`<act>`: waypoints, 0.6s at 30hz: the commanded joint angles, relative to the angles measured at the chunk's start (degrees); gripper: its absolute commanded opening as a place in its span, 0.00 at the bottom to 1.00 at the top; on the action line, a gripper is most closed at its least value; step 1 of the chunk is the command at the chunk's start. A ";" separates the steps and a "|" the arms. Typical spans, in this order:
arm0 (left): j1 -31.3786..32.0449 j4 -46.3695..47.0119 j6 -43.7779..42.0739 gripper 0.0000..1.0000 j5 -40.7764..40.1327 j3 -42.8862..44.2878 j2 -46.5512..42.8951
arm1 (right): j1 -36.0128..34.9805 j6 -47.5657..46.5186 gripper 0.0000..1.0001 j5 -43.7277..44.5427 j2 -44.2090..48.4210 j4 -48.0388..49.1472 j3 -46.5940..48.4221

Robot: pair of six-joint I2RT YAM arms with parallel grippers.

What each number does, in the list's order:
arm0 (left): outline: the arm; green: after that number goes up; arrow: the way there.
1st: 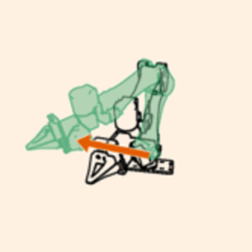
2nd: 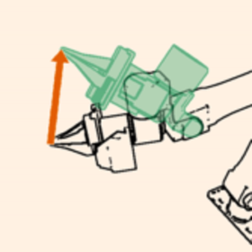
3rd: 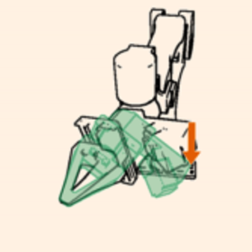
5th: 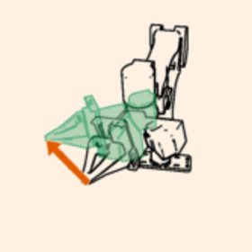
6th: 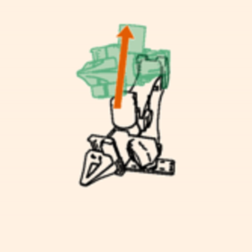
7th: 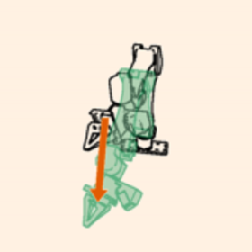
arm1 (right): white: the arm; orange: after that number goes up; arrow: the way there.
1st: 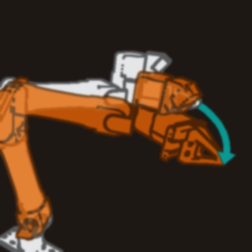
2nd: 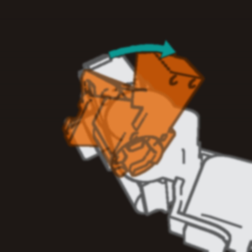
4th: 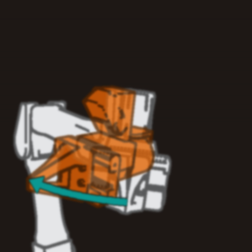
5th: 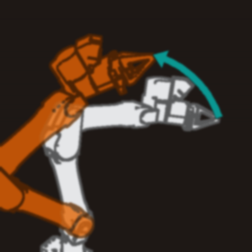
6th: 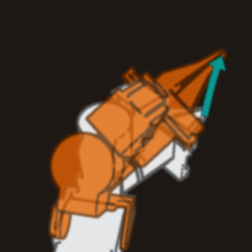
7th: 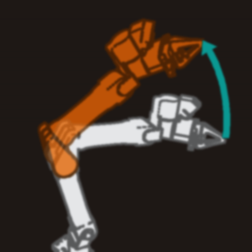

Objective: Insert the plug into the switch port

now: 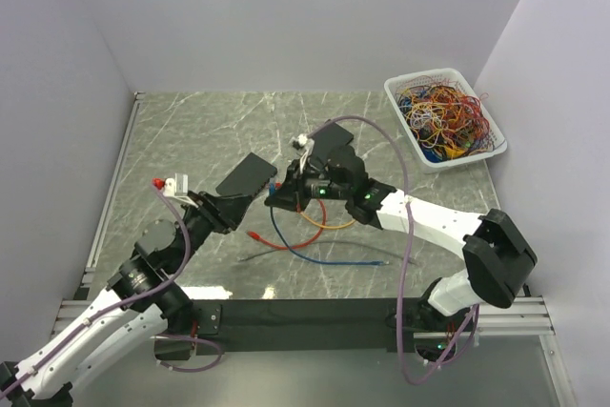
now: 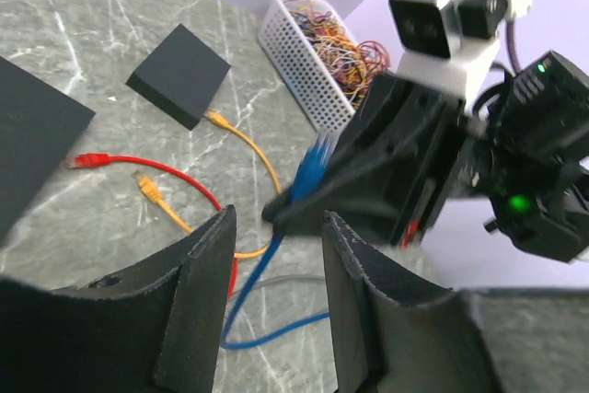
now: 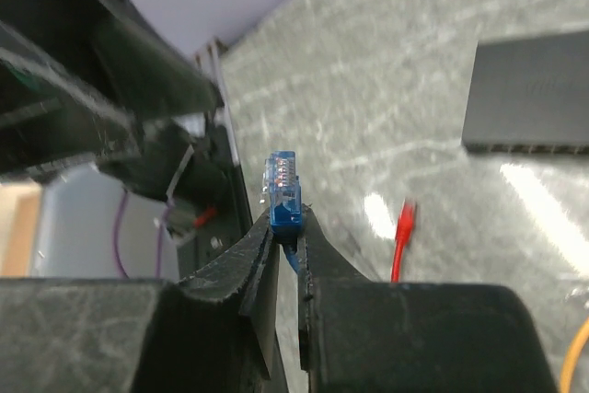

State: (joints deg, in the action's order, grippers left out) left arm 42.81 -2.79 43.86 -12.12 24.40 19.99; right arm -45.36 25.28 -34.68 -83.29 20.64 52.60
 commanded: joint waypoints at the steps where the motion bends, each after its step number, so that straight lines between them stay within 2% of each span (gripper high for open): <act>1: 0.17 -3.46 -3.16 0.47 -1.24 3.10 2.77 | -2.18 -5.59 0.00 4.79 1.02 -5.52 3.12; 5: 0.26 -2.58 -3.43 0.45 -1.68 4.25 5.76 | -3.24 -5.77 0.00 5.67 0.76 -5.88 3.39; 18: 0.17 -1.34 -3.95 0.45 -0.71 5.22 7.78 | -4.21 -5.24 0.00 9.27 -0.73 -7.81 5.23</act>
State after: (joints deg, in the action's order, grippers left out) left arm 42.85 -5.39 41.12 -12.99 27.27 27.55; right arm -48.88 20.58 -27.92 -83.77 12.62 54.50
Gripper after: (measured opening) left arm 0.448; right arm 0.142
